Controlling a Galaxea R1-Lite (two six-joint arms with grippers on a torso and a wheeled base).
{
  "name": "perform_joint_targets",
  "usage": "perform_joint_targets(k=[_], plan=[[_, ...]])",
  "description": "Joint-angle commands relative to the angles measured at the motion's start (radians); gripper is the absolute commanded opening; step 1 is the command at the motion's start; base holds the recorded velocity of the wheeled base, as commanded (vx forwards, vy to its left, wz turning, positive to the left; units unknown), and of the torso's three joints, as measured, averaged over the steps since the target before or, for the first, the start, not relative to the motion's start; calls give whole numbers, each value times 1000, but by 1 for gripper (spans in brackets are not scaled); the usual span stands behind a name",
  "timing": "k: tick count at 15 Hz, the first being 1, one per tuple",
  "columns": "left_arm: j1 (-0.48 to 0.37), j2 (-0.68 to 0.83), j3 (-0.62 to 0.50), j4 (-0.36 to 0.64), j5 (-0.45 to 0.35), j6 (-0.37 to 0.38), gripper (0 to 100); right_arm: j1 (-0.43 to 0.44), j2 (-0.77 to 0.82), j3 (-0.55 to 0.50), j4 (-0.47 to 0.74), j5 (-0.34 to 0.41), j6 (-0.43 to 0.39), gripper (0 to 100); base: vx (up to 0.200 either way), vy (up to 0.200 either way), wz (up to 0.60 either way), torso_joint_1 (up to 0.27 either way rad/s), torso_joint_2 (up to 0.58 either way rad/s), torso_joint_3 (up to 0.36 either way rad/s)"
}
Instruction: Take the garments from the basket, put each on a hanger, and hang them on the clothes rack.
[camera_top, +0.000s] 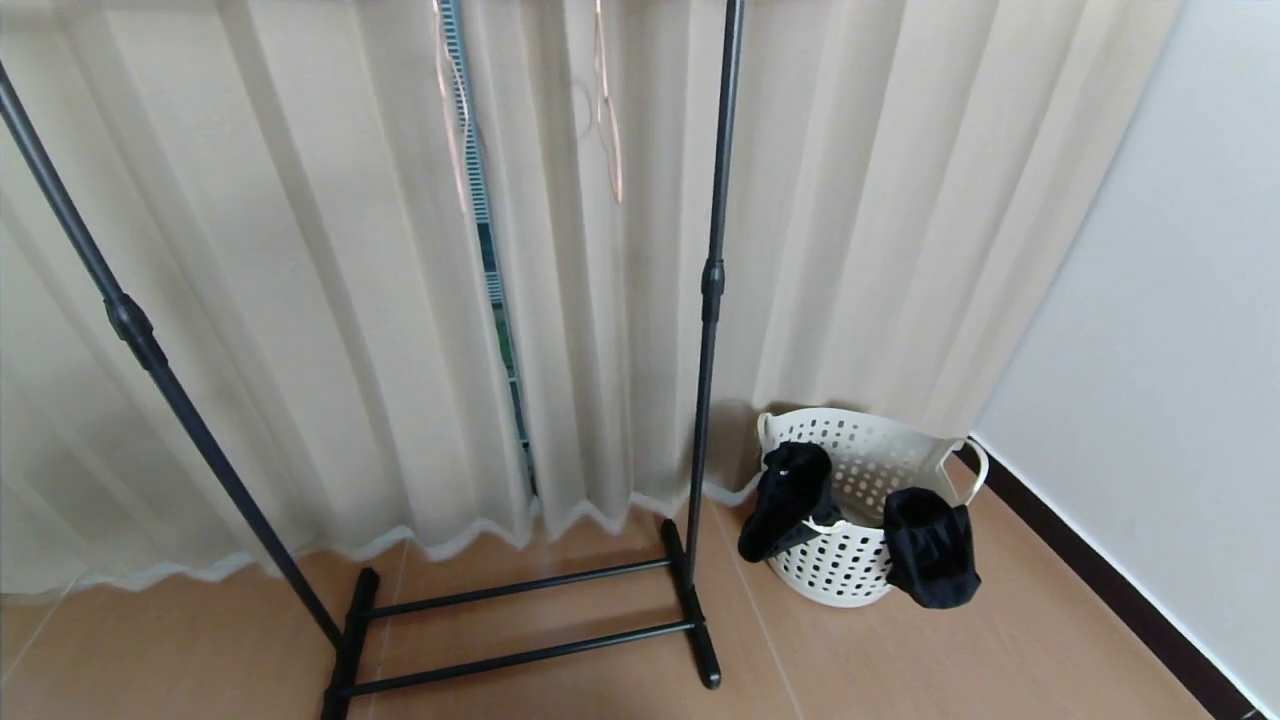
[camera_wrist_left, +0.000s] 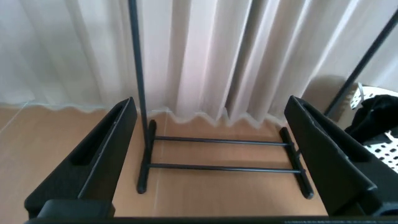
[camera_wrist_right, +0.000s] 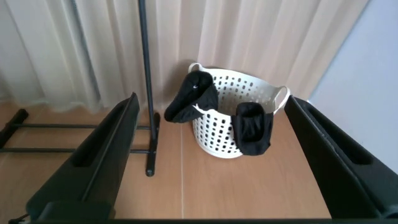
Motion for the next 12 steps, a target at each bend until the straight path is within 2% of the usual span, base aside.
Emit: perform_joint_targets(k=[1, 3, 12], plan=[[0, 1, 0, 0, 1, -1, 100, 0, 1, 0, 0, 2, 0, 100, 0, -200, 0, 2, 2, 2], [0, 1, 0, 0, 1, -1, 100, 0, 1, 0, 0, 0, 0, 100, 0, -200, 0, 2, 2, 0], [0, 1, 0, 0, 1, -1, 100, 0, 1, 0, 0, 2, 0, 100, 200, 0, 0, 3, 2, 4]])
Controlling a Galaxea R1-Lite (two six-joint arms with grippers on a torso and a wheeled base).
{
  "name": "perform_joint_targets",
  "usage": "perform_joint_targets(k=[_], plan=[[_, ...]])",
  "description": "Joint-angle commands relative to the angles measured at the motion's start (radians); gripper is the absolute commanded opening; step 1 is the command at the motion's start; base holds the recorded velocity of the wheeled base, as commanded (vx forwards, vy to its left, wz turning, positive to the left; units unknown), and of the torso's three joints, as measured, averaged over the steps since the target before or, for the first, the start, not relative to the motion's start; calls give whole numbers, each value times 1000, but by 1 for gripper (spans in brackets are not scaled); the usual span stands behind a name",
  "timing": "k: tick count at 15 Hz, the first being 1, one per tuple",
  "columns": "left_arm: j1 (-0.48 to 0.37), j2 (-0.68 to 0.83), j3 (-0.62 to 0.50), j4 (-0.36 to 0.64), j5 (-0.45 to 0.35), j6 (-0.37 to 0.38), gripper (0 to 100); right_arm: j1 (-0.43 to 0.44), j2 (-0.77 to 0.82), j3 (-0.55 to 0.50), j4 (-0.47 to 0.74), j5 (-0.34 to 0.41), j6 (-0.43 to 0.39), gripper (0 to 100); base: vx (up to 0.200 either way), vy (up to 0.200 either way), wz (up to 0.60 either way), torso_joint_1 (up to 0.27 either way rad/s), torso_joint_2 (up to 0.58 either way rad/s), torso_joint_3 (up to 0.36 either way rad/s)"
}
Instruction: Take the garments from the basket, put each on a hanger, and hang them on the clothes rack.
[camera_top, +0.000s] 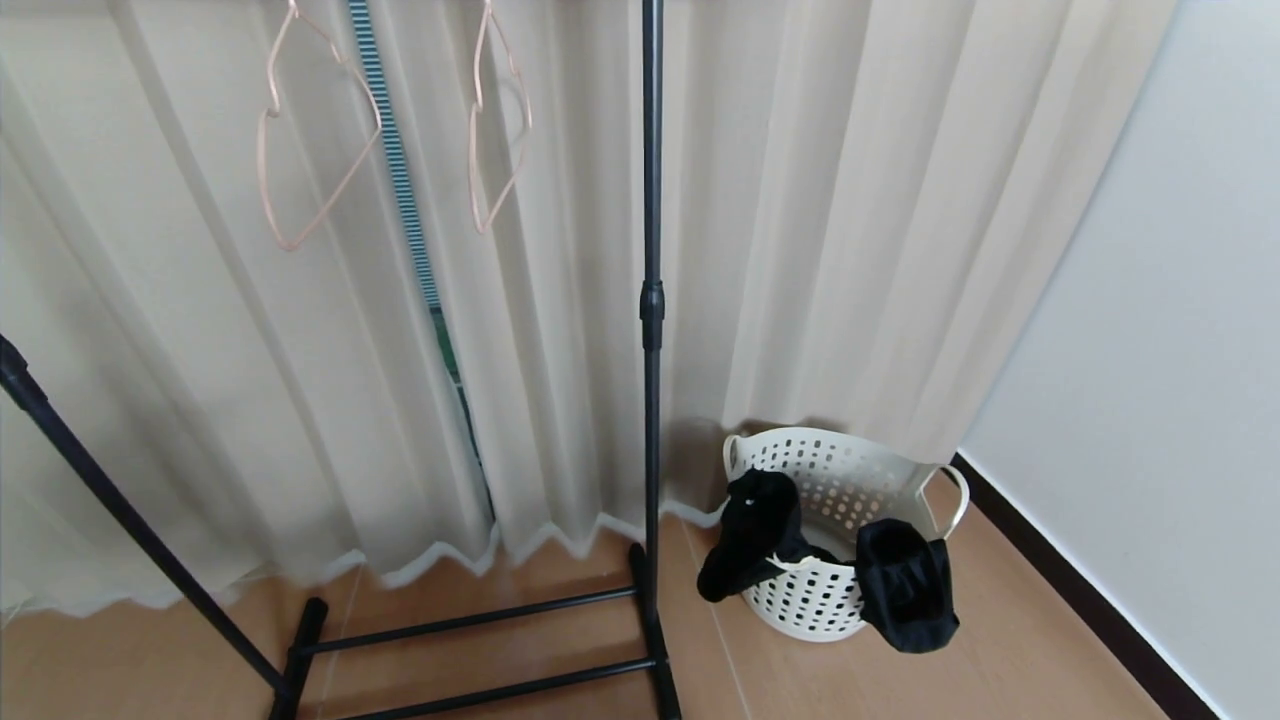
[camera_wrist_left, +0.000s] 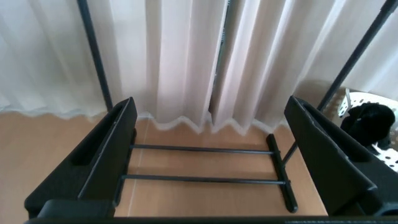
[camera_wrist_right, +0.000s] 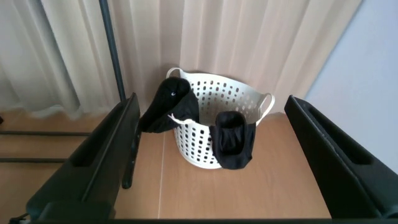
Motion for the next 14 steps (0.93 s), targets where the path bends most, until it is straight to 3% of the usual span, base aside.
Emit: perform_joint_targets(k=[1, 3, 5, 14], plan=[[0, 0, 0, 1, 1, -1, 100, 0, 1, 0, 0, 1, 0, 100, 200, 0, 0, 7, 2, -2], [0, 0, 0, -1, 1, -1, 100, 0, 1, 0, 0, 1, 0, 100, 200, 100, 0, 0, 0, 0], [0, -1, 0, -1, 2, -1, 100, 0, 1, 0, 0, 0, 0, 100, 0, 200, 0, 2, 0, 0], [2, 0, 0, 1, 1, 1, 100, 0, 1, 0, 0, 0, 0, 100, 0, 0, 0, 0, 0, 0]])
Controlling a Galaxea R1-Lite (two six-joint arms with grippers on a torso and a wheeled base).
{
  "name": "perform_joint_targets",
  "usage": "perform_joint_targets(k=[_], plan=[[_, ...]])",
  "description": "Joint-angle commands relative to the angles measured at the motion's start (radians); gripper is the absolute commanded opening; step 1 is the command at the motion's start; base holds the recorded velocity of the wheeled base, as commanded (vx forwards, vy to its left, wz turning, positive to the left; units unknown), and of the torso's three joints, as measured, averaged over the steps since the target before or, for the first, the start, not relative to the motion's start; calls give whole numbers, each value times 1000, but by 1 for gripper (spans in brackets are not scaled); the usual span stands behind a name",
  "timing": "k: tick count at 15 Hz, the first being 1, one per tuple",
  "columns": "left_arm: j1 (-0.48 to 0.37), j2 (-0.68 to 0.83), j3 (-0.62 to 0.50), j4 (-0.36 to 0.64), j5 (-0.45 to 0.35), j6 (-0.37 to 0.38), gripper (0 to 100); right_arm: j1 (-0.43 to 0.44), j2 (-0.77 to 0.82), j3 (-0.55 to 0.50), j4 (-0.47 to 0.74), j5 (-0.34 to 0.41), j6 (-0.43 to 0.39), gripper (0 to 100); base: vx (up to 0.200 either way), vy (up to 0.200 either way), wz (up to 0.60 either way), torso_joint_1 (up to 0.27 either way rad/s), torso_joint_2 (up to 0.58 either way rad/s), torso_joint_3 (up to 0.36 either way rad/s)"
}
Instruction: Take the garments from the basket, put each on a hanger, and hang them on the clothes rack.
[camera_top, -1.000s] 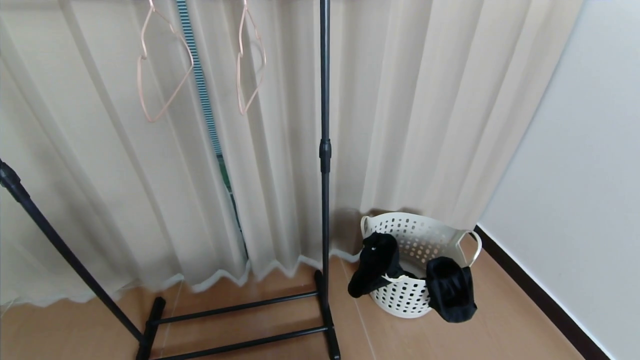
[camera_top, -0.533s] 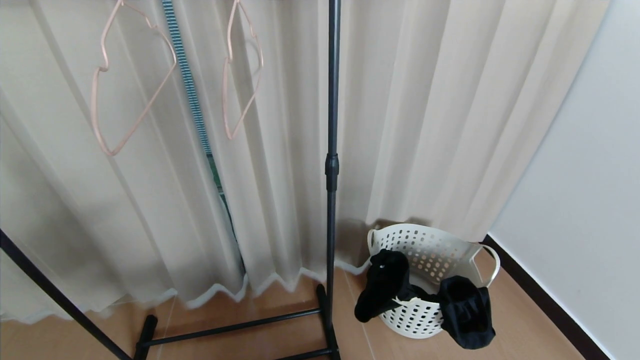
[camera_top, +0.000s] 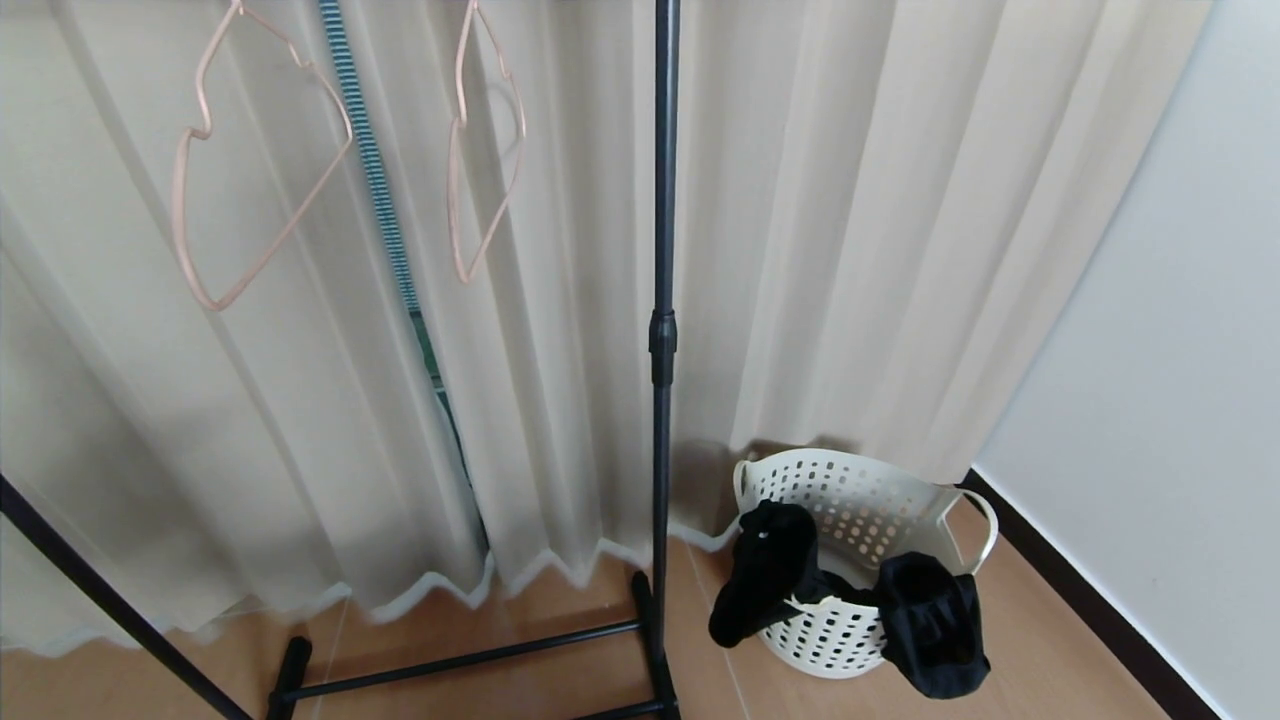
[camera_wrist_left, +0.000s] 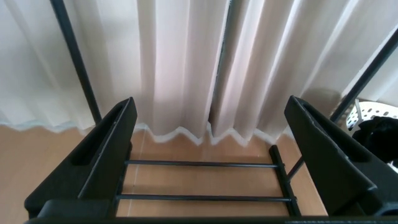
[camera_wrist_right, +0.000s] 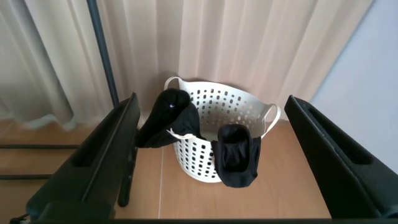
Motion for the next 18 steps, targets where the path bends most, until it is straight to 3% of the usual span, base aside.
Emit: perform_joint_targets(k=[1, 5, 18], plan=[[0, 1, 0, 1, 0, -1, 100, -1, 1, 0, 0, 0, 0, 100, 0, 0, 0, 0, 0, 0], [0, 1, 0, 1, 0, -1, 100, -1, 1, 0, 0, 0, 0, 100, 0, 0, 0, 2, 1, -63], [1, 1, 0, -1, 0, -2, 100, -1, 1, 0, 0, 0, 0, 100, 0, 0, 0, 3, 3, -194]])
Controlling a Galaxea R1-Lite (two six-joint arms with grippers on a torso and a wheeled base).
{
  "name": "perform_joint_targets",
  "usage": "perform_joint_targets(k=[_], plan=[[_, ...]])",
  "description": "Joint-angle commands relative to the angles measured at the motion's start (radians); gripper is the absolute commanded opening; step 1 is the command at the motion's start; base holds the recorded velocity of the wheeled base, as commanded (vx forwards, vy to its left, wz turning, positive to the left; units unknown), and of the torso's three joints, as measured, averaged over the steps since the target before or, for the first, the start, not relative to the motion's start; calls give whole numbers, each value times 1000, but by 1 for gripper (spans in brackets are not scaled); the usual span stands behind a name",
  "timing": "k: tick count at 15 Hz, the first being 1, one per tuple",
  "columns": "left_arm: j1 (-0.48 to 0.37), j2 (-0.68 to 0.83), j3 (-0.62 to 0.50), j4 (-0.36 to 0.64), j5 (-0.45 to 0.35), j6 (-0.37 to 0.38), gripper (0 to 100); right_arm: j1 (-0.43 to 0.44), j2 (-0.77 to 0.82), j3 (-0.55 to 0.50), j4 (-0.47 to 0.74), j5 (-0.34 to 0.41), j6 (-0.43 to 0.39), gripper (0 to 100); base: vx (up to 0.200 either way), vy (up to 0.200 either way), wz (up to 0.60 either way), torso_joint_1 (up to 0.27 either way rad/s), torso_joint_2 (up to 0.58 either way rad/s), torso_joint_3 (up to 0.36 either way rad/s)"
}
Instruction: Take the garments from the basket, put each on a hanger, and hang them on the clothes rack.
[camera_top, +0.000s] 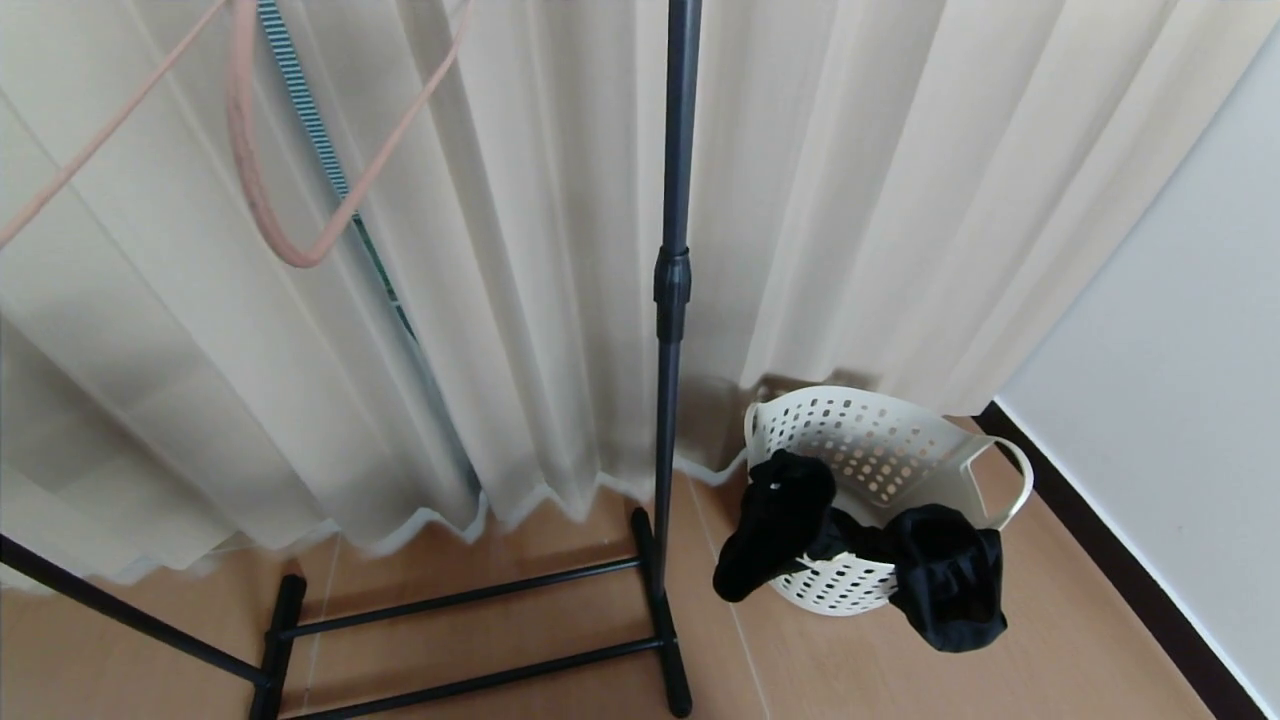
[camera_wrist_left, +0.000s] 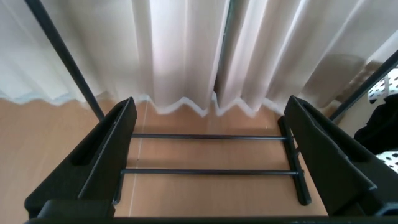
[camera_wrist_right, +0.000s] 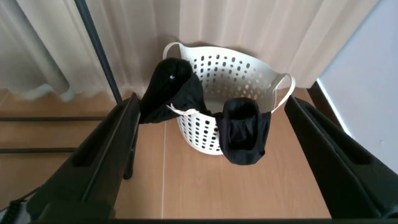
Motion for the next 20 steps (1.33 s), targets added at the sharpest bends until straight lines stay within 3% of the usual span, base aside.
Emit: perform_joint_targets(k=[1, 20], plan=[[0, 1, 0, 1, 1, 1, 100, 0, 1, 0, 0, 2, 0, 100, 0, 0, 0, 7, 2, -203], [0, 1, 0, 1, 1, 1, 100, 0, 1, 0, 0, 1, 1, 100, 0, 0, 0, 3, 0, -198]])
